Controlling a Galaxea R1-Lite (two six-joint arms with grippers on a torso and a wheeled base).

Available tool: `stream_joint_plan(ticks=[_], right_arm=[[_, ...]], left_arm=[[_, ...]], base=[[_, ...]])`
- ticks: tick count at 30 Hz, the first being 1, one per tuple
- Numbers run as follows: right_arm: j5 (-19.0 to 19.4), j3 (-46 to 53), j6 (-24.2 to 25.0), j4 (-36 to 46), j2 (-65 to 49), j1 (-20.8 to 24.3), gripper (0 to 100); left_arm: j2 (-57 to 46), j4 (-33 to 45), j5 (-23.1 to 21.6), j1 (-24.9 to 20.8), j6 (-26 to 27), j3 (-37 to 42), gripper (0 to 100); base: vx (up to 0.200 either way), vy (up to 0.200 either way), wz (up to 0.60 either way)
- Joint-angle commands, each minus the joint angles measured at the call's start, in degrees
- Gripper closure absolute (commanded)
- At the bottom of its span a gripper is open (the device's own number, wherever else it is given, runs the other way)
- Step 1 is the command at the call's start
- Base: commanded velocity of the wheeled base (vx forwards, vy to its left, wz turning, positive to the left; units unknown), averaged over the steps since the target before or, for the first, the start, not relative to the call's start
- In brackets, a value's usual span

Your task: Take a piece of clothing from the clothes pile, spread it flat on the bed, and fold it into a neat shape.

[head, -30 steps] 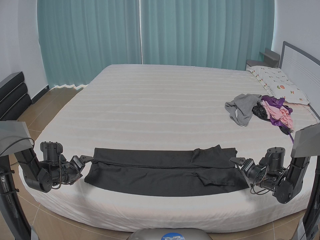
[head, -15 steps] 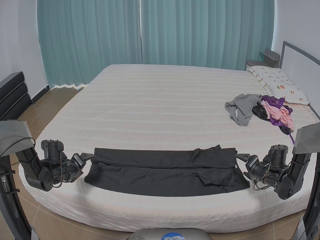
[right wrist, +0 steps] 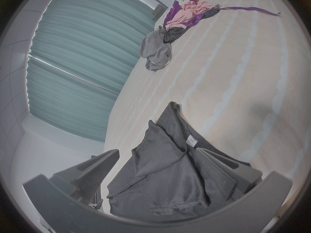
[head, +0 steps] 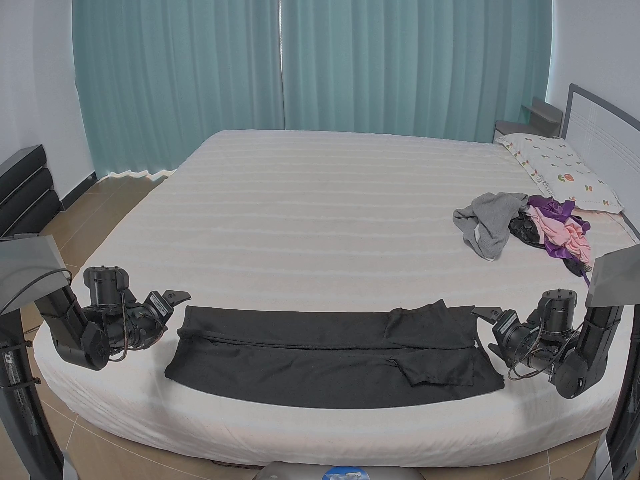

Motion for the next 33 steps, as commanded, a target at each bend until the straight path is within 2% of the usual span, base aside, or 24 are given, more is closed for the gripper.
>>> stream_joint_plan(ticks=[1, 4, 9, 14, 25, 33], right_arm=[[0.7, 0.0, 0.0, 0.0, 0.1, -1.3, 0], [1.8, 0.0, 0.0, 0.0, 0.3, -2.0, 0], [2.3, 0.0, 0.0, 0.1, 0.6, -2.3, 0], [2.3, -0.1, -0.1, 0.0, 1.4, -2.3, 0], [2.3, -0.1, -0.5, 0.0, 2.3, -2.3, 0], [2.3, -0.1, -0.5, 0.0, 2.4, -2.2, 0]], left_arm=[[3.0, 1.8, -0.6, -0.2, 6.0, -5.1, 0], [6.1, 4.6, -0.7, -0.4, 12.5, -8.4, 0], [8.8, 12.6, -0.8, -1.4, 15.6, -13.4, 0], [11.8, 13.7, -0.9, -1.4, 21.8, -14.6, 0], [9.6, 12.6, -1.0, -1.9, 22.5, -11.0, 0], [9.3, 9.0, -0.8, -2.9, 22.7, -8.5, 0]], base=[[0.0, 0.0, 0.0], [0.0, 0.0, 0.0], [0.0, 0.0, 0.0], [0.0, 0.0, 0.0], [0.0, 0.0, 0.0], [0.0, 0.0, 0.0]])
